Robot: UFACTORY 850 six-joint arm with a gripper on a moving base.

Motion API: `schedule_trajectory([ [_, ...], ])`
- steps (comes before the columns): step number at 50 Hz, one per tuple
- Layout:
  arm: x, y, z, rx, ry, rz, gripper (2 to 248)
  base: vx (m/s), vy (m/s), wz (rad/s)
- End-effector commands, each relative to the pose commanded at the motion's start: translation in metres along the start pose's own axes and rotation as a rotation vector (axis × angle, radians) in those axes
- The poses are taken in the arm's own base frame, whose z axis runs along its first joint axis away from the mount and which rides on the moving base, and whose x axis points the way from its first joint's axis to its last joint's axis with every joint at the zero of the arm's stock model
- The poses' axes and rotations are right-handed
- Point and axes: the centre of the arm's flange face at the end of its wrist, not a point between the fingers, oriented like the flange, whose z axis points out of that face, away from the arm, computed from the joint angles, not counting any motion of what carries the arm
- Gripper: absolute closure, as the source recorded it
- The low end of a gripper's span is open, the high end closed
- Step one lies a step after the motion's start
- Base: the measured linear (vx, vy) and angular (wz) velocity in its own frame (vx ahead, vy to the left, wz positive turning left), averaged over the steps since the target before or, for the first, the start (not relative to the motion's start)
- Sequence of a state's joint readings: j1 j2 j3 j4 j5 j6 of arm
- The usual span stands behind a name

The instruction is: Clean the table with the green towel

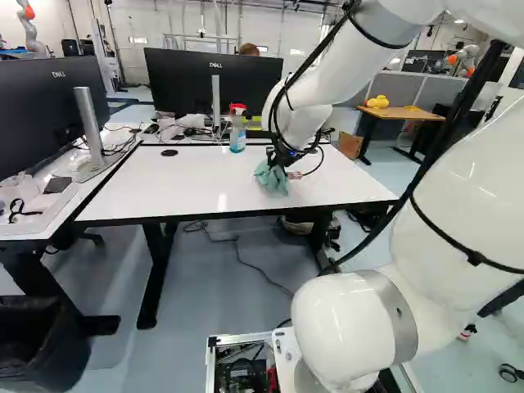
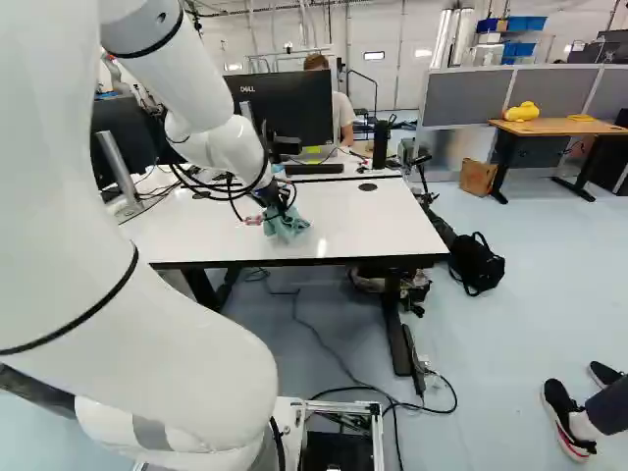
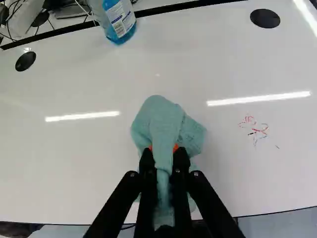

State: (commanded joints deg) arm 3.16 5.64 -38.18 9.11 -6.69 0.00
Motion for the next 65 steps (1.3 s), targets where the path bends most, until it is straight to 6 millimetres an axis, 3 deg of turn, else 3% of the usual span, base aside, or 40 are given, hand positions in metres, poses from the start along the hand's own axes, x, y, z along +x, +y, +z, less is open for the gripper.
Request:
schedule_trajectory([
  [35,-0.001,0.000,0.000,0.005,-0.018,0.055,213,0.000,0.000,0.000],
  [65,0.028,0.039,0.015,-0.051,-0.007,0.132,213,0.000,0.000,0.000],
])
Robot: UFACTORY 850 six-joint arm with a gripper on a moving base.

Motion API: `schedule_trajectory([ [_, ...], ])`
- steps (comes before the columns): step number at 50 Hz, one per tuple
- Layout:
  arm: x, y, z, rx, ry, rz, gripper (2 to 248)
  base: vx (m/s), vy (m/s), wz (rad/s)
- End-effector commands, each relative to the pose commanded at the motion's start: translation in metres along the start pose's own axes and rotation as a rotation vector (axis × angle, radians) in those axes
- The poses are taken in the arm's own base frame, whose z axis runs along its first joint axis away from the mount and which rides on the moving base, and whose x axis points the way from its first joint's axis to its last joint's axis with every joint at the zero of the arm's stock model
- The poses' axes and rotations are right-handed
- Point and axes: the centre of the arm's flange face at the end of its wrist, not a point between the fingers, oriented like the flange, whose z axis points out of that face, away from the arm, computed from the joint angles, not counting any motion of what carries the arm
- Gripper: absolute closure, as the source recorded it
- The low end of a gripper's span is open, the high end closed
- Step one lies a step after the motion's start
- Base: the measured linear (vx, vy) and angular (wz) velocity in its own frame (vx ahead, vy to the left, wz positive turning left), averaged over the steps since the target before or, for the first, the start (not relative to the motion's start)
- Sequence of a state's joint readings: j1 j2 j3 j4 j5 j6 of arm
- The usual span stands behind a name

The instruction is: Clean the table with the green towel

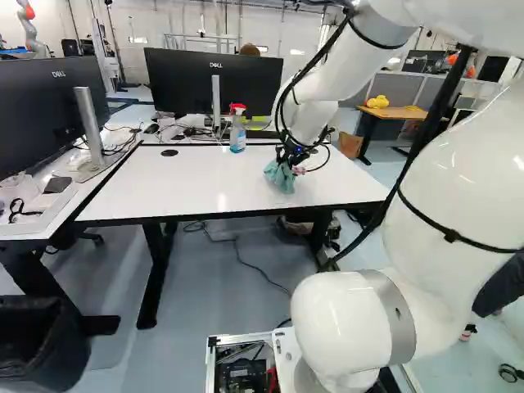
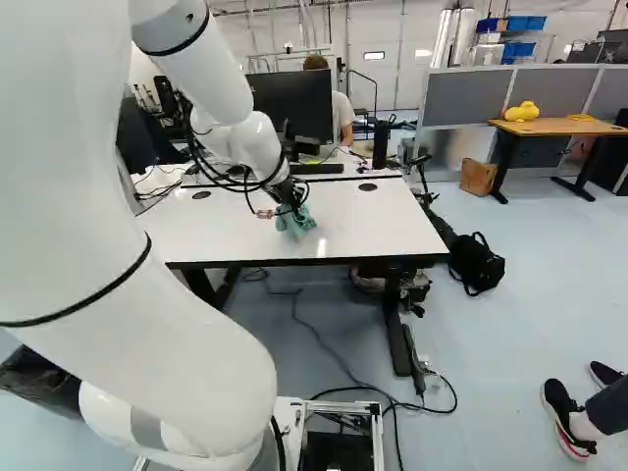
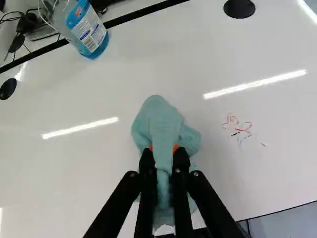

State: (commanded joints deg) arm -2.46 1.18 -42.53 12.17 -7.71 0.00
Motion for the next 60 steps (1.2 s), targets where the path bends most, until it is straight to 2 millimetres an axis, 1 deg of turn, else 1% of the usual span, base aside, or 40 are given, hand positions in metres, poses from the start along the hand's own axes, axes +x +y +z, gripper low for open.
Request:
schedule_trajectory([
  [60,0.042,0.094,0.013,-0.119,0.033,0.168,213,0.000,0.000,0.000],
])
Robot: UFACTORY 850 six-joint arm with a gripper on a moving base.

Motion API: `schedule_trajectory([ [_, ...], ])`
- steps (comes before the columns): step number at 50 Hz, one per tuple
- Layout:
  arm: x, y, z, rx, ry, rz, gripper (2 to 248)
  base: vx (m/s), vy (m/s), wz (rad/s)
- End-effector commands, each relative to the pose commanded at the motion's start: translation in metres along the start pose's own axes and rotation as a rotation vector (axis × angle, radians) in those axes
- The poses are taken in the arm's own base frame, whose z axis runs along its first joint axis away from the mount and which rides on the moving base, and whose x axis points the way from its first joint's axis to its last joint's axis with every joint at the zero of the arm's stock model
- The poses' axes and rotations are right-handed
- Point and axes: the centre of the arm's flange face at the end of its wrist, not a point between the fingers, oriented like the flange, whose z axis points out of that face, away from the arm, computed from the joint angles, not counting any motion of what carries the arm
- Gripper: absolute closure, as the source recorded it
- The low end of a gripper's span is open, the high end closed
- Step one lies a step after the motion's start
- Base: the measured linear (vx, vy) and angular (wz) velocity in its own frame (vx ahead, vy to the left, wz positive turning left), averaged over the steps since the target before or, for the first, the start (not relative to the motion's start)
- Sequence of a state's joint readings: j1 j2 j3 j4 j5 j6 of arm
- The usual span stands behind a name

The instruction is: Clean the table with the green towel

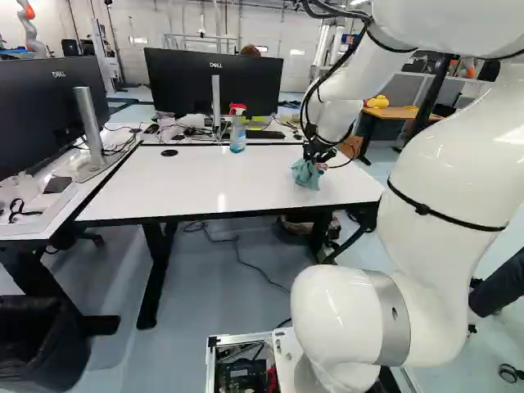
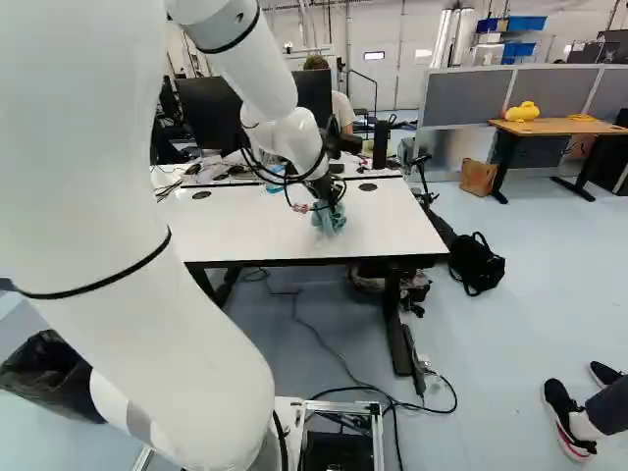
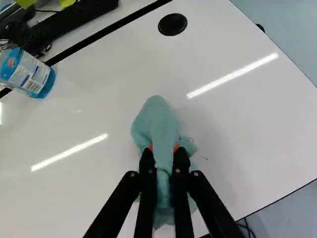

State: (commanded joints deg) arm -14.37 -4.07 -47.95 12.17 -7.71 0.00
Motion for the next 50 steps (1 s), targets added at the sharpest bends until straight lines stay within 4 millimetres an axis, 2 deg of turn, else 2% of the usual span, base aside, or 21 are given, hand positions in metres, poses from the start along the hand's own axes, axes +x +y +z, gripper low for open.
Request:
schedule_trajectory([
  [6,0.003,0.007,0.001,-0.009,0.003,0.012,213,0.000,0.000,0.000],
  [28,0.006,0.012,0.003,-0.015,0.003,0.021,213,0.000,0.000,0.000],
  [50,0.002,0.021,0.028,-0.033,-0.041,0.035,213,0.000,0.000,0.000],
])
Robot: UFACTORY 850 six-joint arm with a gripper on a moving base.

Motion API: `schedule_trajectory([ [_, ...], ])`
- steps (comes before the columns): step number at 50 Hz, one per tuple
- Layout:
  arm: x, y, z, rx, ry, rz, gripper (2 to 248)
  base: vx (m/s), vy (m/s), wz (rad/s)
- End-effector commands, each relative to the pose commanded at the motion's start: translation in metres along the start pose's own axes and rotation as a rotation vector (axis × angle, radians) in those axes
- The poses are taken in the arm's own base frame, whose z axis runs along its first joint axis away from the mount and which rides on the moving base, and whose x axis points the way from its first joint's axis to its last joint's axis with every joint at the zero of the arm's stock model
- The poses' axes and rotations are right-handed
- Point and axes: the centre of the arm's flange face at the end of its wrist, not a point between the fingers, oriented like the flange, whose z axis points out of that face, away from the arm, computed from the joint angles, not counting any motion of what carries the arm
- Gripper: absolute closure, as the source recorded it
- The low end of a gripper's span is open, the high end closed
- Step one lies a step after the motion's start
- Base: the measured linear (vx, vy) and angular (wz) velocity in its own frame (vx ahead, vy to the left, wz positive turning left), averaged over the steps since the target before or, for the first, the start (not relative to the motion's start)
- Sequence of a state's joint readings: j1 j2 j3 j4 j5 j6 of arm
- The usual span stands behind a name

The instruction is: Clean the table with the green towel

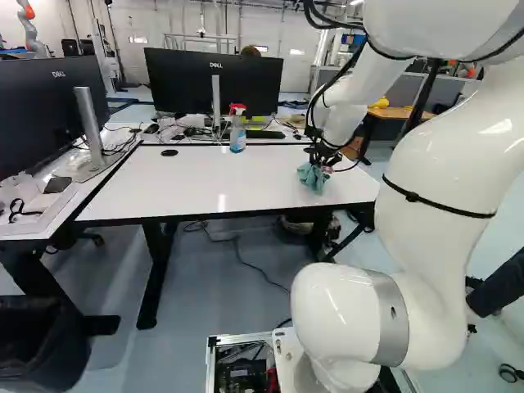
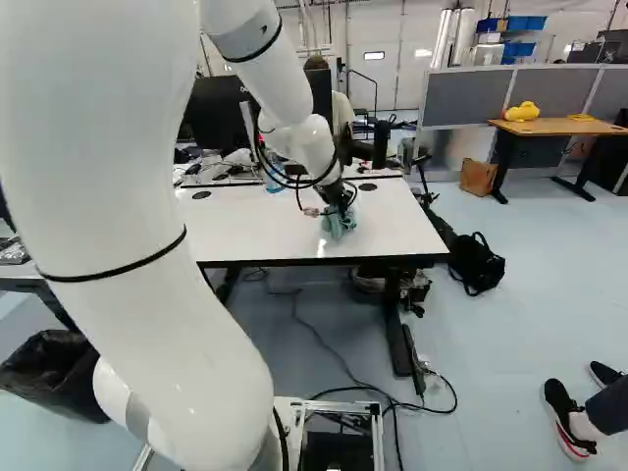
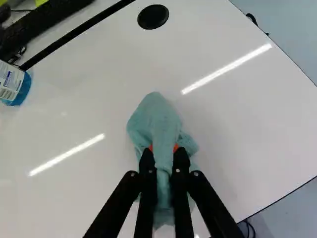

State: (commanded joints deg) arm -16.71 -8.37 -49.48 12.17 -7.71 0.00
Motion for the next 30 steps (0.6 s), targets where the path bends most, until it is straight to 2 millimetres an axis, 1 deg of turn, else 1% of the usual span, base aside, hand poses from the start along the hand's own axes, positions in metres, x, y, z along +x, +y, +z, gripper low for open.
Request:
schedule_trajectory([
  [15,-0.003,0.004,0.020,-0.011,-0.034,0.006,213,0.000,0.000,0.000],
  [30,-0.004,0.004,0.020,-0.011,-0.043,0.006,213,0.000,0.000,0.000],
])
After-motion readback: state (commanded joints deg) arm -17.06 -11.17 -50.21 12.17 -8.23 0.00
